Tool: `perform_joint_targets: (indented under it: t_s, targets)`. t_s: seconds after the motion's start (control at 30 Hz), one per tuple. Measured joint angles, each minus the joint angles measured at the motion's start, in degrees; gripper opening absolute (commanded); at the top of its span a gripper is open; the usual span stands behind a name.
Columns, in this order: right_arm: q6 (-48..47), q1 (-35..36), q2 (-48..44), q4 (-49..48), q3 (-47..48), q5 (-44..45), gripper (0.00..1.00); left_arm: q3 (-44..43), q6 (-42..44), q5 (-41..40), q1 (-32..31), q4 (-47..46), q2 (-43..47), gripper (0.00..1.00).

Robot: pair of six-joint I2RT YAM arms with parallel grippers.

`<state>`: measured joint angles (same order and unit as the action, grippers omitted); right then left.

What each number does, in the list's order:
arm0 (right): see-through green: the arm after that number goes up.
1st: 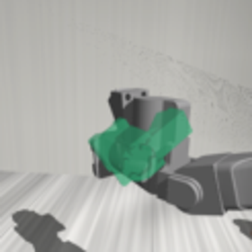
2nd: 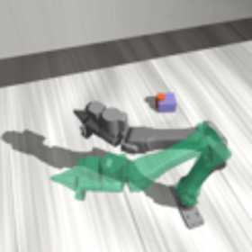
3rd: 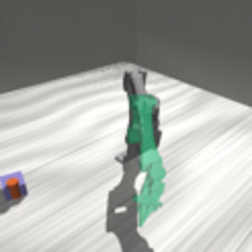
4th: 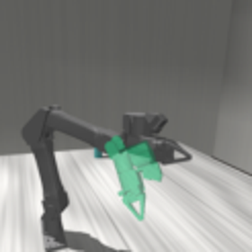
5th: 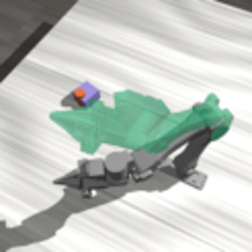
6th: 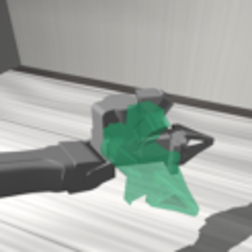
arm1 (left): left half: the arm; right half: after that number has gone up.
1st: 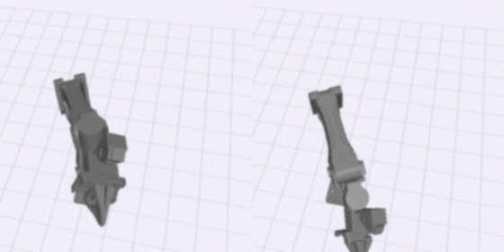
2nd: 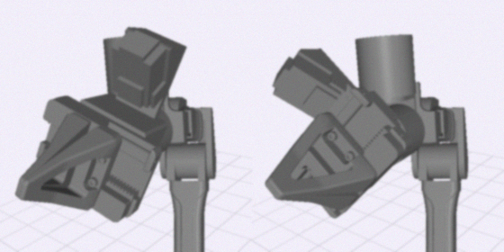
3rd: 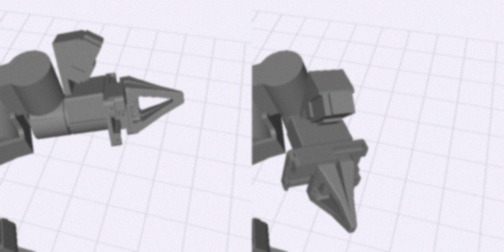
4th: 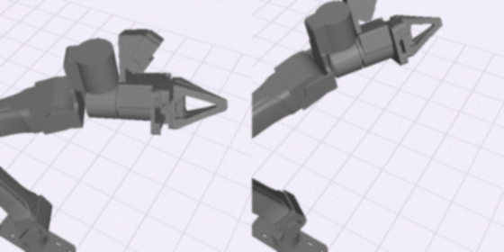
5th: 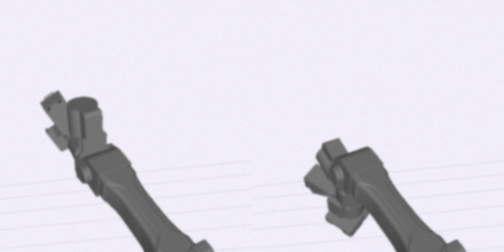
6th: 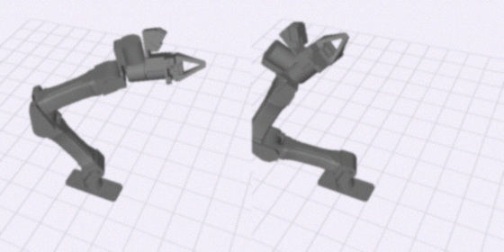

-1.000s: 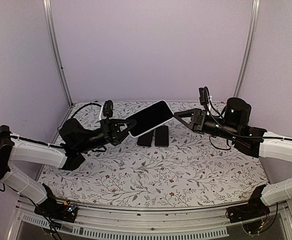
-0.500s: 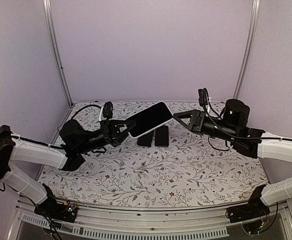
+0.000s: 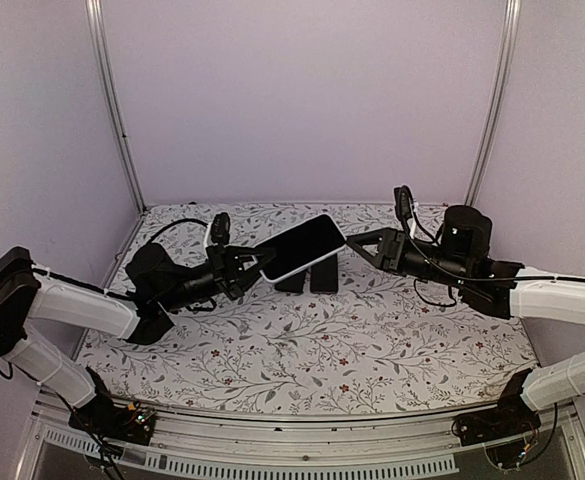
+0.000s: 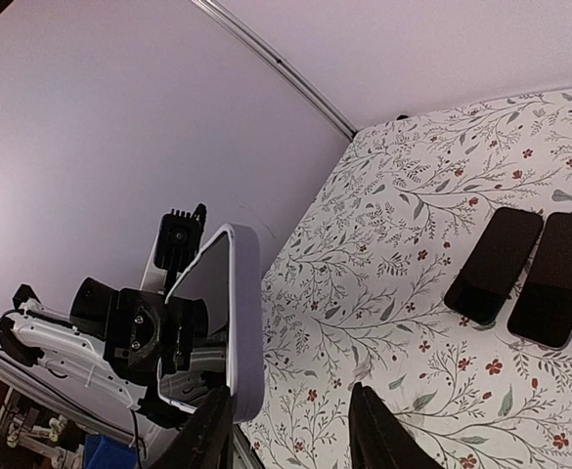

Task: Take the phone out of the phone case
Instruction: Remove the top right corner of the phone case from the phone.

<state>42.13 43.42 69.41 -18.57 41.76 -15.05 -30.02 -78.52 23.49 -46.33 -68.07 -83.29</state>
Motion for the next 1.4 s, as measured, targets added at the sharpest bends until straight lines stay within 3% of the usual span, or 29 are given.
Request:
perform_joint_targets:
  t_s: [0.33, 0.5, 0.6, 1.07, 1.23, 1.4]
  targets:
    - [-1.0, -0.1, 0.7, -0.5, -1.7, -0.1, 0.45, 0.9, -2.5, 1.4, 0.9, -0.8, -0.3, 0.0]
    - [-2.1, -0.3, 3.8, 7.3, -3.3, 0.0, 0.45, 0.6, -4.9, 1.6, 1.0, -13.5, 0.9, 0.0]
    - [-2.3, -0.3, 4.8, 11.4, -3.3, -0.3, 0.45, -0.3, -6.5, 2.1, 1.2, -15.7, 1.2, 0.0]
    - [-5.4, -1.3, 8.3, 25.0, 10.6, -5.7, 0.47, -5.3, -9.1, 4.5, 1.4, -15.2, -2.3, 0.0]
    - [-6.0, -2.7, 8.3, 27.7, 12.0, -6.5, 0.53, -4.7, -8.7, 4.6, 1.7, -14.8, -0.1, 0.0]
    - [-6.5, -2.7, 7.9, 28.9, 13.4, -7.2, 0.67, -2.3, -8.3, 4.6, 1.8, -14.8, 1.9, 0.0]
